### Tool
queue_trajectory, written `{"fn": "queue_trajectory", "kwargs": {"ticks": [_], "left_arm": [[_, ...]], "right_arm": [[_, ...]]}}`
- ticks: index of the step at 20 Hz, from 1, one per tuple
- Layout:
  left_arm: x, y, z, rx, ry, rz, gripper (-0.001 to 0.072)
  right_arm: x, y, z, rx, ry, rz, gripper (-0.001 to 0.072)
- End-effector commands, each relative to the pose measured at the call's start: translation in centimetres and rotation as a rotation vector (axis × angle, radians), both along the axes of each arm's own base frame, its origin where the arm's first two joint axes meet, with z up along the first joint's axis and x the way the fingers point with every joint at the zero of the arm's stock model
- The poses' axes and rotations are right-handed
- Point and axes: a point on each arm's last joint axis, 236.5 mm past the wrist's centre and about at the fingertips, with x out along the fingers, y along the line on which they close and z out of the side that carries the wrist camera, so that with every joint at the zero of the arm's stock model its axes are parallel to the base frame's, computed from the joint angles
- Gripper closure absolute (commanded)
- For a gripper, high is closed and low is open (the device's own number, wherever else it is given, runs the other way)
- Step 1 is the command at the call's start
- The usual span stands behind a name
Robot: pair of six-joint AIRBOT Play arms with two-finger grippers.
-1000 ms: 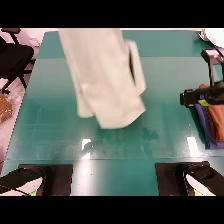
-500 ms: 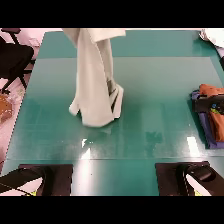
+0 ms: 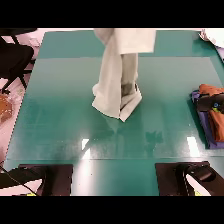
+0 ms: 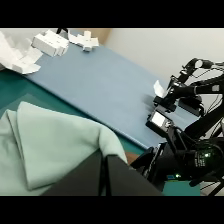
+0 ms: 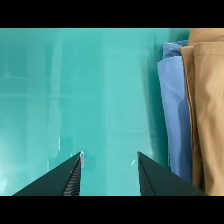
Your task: Fold the shirts.
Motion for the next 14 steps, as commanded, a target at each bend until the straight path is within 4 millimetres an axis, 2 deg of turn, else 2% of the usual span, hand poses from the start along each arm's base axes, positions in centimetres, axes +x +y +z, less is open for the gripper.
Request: {"fn": "queue_trajectory", "kwargs": {"ticks": [1,3,5,6,8,10,11,14], "left_arm": [[-0.8,-0.8,2.4,-0.063,-0.078,-0.019,0.0684],[-0.8,0.9,5.0,-0.076,-0.163,0.023,0.0683],[0.0,3.4,6.5,-0.074,-0.213,0.092,0.0683],[0.8,4.6,6.4,-0.055,-0.221,0.124,0.0683],[1.8,6.4,5.5,0.006,-0.226,0.158,0.0683],[3.1,7.5,3.0,0.123,-0.228,0.194,0.0683],[4.0,8.0,1.0,0.208,-0.223,0.218,0.0683],[6.9,10.5,-7.8,0.538,-0.155,0.275,0.0683]], "right_arm": [[0.0,-0.4,0.1,-0.016,-0.004,-0.007,0.0303],[0.0,-0.4,0.1,-0.015,-0.003,-0.006,0.0303],[0.0,-0.1,0.1,-0.006,-0.002,-0.002,0.0302],[0.0,0.0,0.0,-0.004,0.002,0.005,0.0302],[-0.2,1.8,-0.5,0.026,0.028,0.09,0.0302],[-0.3,4.1,-0.9,0.077,0.043,0.182,0.0302],[-0.1,4.8,-0.7,0.094,0.033,0.21,0.0302],[0.7,5.4,-0.1,0.091,-0.01,0.249,0.0302]]}}
